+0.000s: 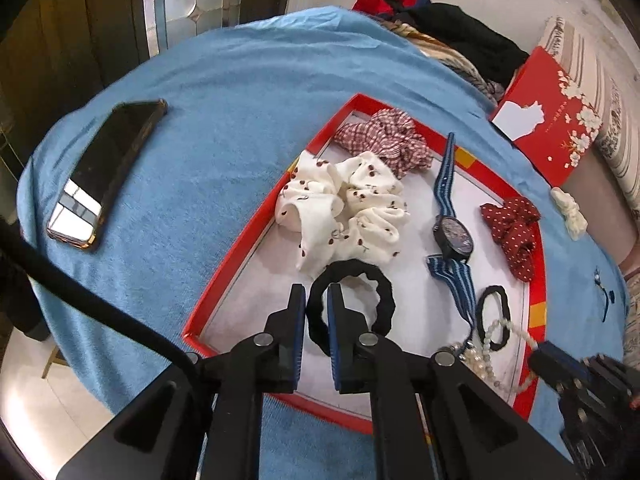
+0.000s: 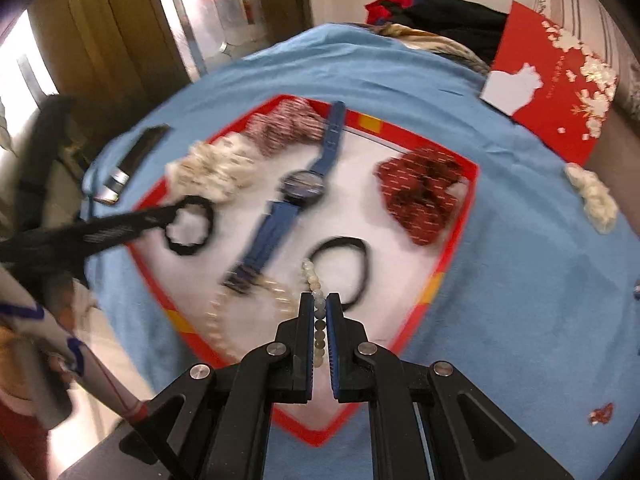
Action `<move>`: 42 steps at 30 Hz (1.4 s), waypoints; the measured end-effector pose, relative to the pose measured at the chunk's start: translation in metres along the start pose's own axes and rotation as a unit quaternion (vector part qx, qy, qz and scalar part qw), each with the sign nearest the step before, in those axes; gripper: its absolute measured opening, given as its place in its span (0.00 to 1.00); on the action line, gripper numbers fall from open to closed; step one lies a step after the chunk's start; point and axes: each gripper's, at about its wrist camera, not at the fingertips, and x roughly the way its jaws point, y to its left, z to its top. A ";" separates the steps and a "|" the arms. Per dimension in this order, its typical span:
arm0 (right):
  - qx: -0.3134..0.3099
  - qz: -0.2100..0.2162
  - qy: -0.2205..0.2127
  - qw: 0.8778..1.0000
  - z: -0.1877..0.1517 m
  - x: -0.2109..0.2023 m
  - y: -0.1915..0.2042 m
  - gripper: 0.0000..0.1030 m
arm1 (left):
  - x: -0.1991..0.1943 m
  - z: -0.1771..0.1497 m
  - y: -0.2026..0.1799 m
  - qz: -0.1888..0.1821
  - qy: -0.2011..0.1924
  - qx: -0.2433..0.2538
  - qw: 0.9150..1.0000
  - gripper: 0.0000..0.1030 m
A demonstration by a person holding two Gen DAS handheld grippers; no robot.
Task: Organize jewelry
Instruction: 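Carry black hair tie over tray with left tool while right tool carries white bead bracelet there, then open left tool to drop hair tie in tray while right tool releases bead bracelet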
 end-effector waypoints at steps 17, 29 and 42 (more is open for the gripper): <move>0.028 0.023 -0.065 0.997 0.095 -0.005 -0.006 0.06 | -0.043 -0.009 -0.014 -0.027 -0.049 -0.005 0.998 0.17; 0.084 0.019 0.008 0.996 0.059 0.053 -0.042 0.33 | -0.036 -0.018 -0.011 -0.025 -0.038 -0.001 0.999 0.17; 0.019 0.036 0.048 0.998 0.032 0.058 -0.019 0.37 | -0.043 -0.027 -0.016 -0.019 -0.041 -0.007 0.999 0.17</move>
